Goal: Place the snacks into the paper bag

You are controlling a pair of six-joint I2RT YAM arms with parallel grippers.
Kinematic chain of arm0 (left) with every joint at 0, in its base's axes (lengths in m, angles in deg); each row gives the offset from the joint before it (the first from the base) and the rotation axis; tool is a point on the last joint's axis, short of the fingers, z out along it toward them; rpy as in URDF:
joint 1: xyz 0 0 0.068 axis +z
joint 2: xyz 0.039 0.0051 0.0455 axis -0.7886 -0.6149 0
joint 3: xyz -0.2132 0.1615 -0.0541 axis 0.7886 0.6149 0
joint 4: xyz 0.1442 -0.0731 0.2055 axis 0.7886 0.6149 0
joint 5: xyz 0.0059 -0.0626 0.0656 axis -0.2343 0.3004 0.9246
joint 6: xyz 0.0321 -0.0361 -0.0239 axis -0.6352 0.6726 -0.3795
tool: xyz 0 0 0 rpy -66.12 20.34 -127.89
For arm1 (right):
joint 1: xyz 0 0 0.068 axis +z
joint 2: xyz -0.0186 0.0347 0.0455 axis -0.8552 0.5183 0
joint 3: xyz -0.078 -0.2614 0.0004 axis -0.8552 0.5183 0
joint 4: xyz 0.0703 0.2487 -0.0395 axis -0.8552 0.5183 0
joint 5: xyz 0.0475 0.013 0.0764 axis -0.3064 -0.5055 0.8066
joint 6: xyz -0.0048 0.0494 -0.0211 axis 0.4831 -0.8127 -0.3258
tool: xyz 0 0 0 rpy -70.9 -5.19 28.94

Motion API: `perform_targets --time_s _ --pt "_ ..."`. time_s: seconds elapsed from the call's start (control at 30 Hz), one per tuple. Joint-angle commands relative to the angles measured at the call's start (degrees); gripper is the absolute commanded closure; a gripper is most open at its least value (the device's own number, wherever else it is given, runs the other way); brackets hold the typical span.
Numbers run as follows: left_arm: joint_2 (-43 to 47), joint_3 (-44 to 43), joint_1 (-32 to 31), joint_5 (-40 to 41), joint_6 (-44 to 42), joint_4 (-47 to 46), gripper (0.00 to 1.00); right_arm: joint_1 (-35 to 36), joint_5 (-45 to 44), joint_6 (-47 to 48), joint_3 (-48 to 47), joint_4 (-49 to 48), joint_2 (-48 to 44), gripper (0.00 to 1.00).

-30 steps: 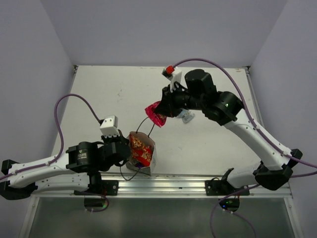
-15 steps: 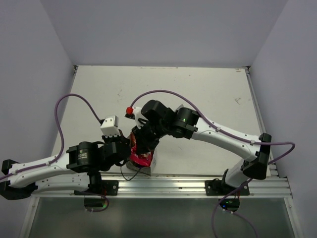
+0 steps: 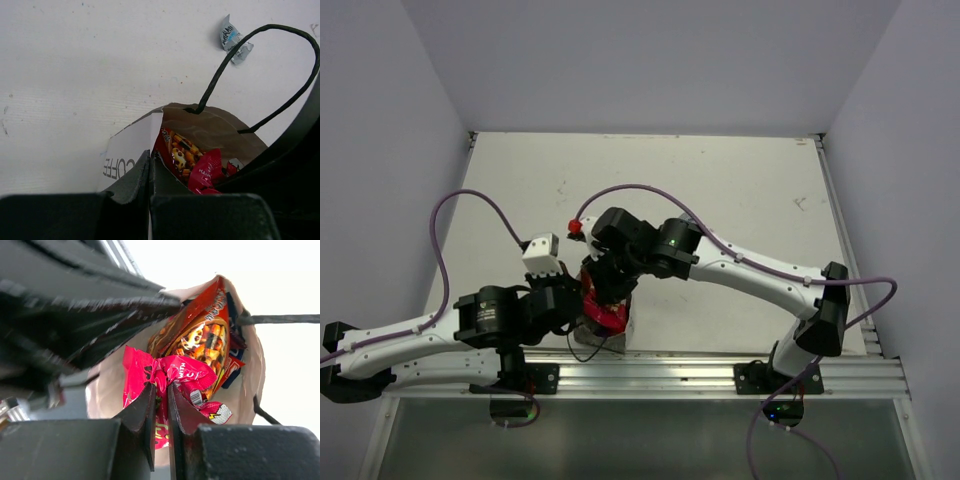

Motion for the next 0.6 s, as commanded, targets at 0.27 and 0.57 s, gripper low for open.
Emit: perform_targets --time_s 0.27,0.57 --pt "2.3 0.5 -0.3 2.0 1.1 -1.4 1.0 4.0 -7.6 4.1 -4.7 3.6 4.7 1.0" --pt "1.7 0.5 -0.3 1.9 0.9 -1.7 1.0 3.9 -12.1 4.8 -19.7 9.1 0.1 0.41"
